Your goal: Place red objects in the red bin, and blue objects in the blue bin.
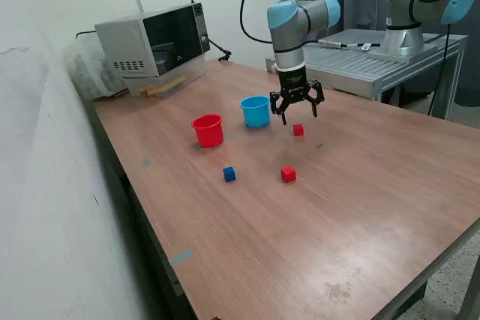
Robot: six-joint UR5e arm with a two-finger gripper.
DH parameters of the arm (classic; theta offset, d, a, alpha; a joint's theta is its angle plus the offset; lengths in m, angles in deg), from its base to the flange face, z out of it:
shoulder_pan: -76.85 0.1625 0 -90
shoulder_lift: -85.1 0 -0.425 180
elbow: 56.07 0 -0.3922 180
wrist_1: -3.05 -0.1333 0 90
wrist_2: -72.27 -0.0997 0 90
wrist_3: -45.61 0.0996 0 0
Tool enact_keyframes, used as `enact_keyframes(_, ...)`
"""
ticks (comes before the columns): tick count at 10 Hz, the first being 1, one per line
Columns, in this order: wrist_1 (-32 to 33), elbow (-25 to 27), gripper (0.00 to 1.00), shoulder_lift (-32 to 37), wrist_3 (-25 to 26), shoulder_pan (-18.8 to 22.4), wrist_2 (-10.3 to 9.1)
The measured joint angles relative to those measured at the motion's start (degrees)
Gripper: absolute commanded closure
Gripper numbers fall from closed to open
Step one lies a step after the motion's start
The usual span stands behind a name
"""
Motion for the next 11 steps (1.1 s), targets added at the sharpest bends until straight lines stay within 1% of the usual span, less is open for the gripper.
enact_keyframes(3, 0.1, -0.3, 0.00, -0.1, 4.0, 0.7, 0.25)
enact_keyframes(7, 1.1, -0.6, 0.00, -1.7, 5.5, 0.8, 0.14)
enact_keyframes(8, 1.4, -0.7, 1.00, -2.2, 5.7, 0.7, 0.11)
enact_keyframes(11, 2.5, -1.2, 1.00, -2.9, 5.9, 0.5, 0.07)
